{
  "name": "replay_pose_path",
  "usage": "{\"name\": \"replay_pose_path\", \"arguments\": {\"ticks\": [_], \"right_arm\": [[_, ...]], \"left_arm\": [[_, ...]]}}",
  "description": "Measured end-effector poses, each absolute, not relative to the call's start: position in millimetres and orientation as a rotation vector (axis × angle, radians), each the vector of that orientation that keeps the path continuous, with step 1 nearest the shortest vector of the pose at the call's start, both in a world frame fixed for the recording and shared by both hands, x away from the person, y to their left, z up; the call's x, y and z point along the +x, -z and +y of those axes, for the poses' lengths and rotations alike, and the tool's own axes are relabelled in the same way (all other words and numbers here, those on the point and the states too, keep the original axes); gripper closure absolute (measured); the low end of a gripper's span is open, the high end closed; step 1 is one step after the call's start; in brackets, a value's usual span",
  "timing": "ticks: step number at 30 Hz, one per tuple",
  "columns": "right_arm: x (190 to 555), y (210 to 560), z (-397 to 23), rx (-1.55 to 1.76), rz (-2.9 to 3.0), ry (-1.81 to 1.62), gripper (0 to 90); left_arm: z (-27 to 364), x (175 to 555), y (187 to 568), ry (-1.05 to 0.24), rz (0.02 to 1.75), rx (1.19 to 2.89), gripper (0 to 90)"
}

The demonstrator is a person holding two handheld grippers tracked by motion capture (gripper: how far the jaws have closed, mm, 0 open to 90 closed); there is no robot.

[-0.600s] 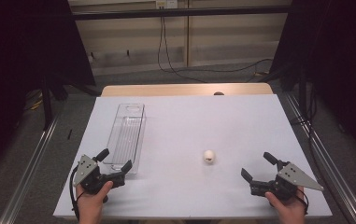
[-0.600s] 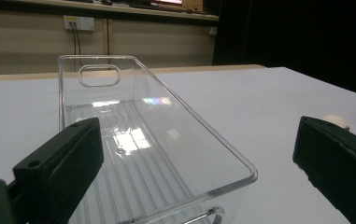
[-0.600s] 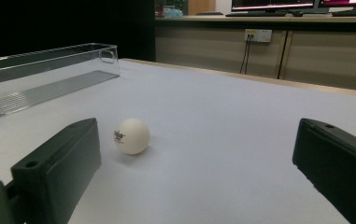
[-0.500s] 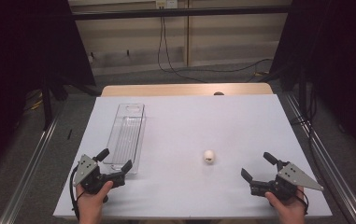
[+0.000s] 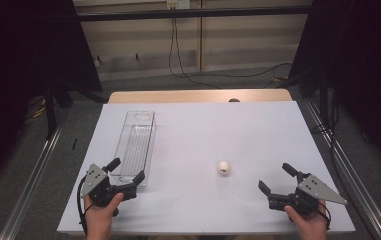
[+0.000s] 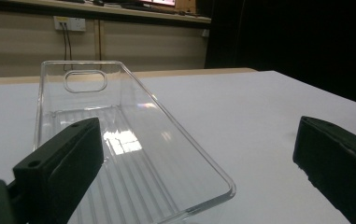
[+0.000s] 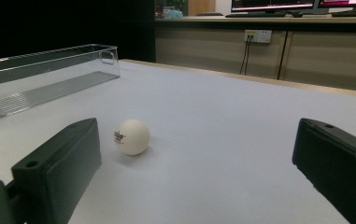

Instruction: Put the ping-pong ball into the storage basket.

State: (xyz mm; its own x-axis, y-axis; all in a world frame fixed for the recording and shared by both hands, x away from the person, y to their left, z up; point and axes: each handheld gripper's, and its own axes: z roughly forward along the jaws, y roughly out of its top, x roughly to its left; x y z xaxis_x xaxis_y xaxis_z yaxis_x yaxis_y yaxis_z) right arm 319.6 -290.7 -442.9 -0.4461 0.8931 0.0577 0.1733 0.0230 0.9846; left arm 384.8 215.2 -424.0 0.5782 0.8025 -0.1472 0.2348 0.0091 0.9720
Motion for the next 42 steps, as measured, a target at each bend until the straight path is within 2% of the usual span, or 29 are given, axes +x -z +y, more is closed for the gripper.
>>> {"name": "replay_pose_path", "arguments": {"ticks": [42], "right_arm": [[320,442,-291,1.091,1.695,-1.474,0.7]], "left_arm": [[171,394,407,-0.498,0.817,1.601,1.9]]}}
